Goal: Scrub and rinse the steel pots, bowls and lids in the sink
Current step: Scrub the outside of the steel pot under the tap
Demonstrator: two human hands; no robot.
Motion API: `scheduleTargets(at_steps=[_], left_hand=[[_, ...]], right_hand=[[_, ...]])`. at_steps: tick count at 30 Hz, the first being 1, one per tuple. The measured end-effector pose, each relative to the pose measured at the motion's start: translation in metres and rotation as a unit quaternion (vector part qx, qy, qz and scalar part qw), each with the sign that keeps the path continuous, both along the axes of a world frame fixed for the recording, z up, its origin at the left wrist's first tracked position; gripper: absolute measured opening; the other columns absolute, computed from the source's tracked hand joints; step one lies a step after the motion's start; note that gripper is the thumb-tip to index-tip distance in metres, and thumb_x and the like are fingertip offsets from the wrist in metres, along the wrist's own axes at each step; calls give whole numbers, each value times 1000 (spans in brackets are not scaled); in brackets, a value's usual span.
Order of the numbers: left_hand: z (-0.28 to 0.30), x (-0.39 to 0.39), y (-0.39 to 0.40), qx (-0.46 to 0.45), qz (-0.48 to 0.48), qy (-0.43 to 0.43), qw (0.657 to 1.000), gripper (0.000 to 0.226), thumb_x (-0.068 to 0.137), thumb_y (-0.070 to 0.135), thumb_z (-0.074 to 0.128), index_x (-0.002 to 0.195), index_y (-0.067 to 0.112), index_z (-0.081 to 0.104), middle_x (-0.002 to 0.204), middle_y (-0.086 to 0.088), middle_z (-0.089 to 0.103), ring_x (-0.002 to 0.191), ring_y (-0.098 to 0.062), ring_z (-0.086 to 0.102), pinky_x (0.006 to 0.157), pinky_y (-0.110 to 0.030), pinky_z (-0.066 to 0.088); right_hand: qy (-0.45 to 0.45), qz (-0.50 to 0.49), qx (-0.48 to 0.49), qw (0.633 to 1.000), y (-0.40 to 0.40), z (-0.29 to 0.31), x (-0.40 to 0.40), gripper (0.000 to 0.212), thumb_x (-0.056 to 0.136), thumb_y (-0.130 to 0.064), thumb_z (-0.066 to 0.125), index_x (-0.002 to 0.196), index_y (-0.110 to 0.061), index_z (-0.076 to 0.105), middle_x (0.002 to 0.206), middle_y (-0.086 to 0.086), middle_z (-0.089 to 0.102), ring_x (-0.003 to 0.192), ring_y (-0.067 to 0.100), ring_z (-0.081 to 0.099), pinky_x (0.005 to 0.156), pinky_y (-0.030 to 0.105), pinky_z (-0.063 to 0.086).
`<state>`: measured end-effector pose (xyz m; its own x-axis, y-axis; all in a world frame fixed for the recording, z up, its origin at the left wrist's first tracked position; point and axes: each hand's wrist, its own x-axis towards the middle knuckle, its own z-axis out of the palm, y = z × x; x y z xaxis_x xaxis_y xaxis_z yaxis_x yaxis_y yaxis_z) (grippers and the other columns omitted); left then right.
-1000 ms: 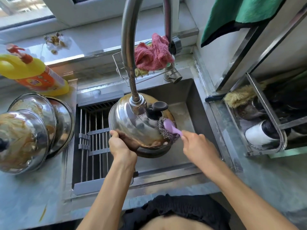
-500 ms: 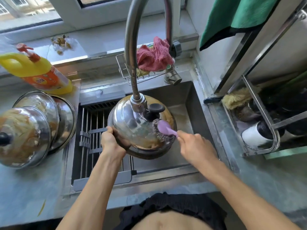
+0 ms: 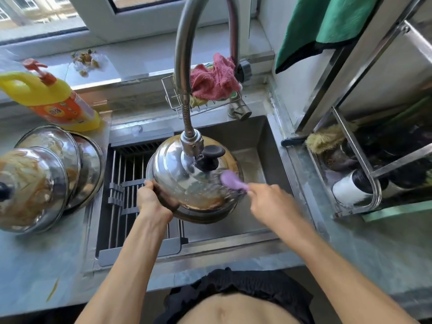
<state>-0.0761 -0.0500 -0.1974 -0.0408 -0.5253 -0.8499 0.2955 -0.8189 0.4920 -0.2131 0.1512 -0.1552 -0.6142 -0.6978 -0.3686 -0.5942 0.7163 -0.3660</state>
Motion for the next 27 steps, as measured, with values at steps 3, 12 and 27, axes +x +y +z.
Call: scheduleTargets(at_steps=[3, 12, 27], left_hand=[[-7, 8, -3, -23, -7, 10, 1000, 36, 103, 44, 48, 90, 22, 73, 86, 7, 77, 110, -15, 67, 99, -34, 47], [-4, 17, -6, -29, -21, 29, 999, 40, 103, 41, 49, 73, 25, 69, 100, 0, 75, 100, -24, 68, 94, -51, 53], [-11, 4, 0, -22, 22, 14, 999, 32, 102, 35, 51, 78, 21, 68, 101, 3, 75, 104, -20, 67, 96, -46, 53]], right_hand=[[1, 12, -12, 1000, 1, 0, 10, 28, 103, -27, 37, 124, -26, 55, 100, 13, 64, 91, 36, 62, 65, 36, 41], [-20, 67, -36, 997, 0, 6, 33, 22, 103, -31, 37, 118, -29, 53, 95, 12, 64, 91, 38, 62, 64, 36, 38], [7, 54, -57, 997, 4, 8, 42, 32, 103, -29, 35, 131, -34, 50, 97, 13, 66, 90, 39, 62, 67, 39, 40]])
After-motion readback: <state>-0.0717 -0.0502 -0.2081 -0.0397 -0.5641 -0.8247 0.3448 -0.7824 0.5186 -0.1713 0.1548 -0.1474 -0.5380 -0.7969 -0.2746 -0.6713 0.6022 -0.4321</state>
